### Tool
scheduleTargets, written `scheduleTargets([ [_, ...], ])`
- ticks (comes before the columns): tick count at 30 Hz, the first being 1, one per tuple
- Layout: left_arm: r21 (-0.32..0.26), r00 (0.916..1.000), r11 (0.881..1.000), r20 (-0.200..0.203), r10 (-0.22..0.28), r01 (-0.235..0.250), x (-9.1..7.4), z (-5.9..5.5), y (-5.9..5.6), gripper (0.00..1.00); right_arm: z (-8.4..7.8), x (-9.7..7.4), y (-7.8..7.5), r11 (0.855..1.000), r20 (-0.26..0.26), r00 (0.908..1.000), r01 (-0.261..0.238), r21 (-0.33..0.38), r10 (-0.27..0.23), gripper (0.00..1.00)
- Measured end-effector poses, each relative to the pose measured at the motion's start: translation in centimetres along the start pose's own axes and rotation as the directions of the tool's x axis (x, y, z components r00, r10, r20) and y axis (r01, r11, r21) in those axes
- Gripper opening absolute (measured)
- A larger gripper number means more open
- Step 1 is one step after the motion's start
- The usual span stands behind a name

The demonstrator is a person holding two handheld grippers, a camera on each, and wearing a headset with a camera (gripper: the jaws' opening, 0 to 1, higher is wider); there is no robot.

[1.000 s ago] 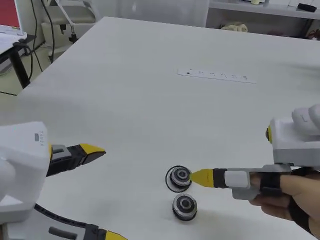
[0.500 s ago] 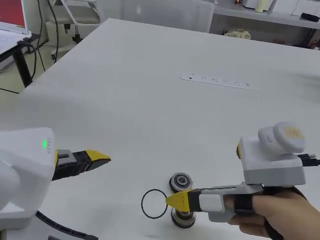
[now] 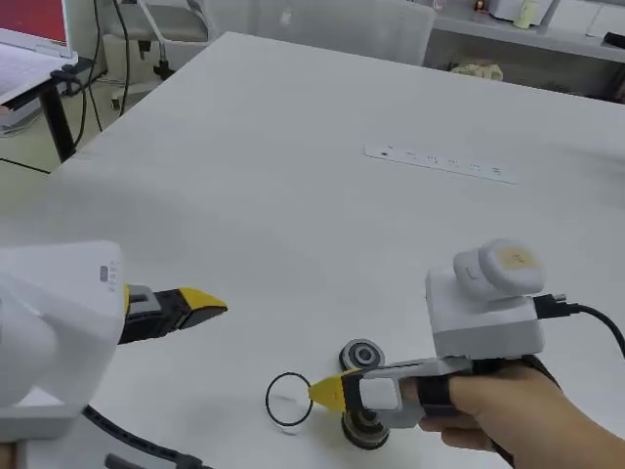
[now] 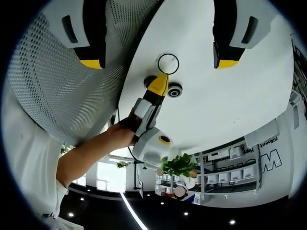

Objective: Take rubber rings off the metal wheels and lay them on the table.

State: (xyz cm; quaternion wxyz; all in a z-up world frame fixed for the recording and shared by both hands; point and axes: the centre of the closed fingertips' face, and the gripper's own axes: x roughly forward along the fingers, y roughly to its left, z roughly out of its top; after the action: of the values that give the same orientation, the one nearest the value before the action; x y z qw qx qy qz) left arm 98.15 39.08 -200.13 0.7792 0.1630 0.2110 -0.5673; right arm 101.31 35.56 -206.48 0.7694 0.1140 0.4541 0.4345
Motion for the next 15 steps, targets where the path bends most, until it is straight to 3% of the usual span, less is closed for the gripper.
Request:
scheduleTargets([
  [5, -0.02, 0.9999, 1.0, 0.011, 0.001, -0.001, -0.04, 0.08, 0.12, 0.91, -0.56, 0.44, -0.33, 0.999, -0.037, 0.9988, 0.031, -0.033, -0.032, 0.0],
  [15, -0.017, 1.0, 1.0, 0.005, -0.005, 0.005, -0.02, -0.06, 0.03, 0.9, -0.15, -0.16, -0.77, 0.995, -0.03, 0.9971, 0.068, -0.07, -0.071, 0.05],
])
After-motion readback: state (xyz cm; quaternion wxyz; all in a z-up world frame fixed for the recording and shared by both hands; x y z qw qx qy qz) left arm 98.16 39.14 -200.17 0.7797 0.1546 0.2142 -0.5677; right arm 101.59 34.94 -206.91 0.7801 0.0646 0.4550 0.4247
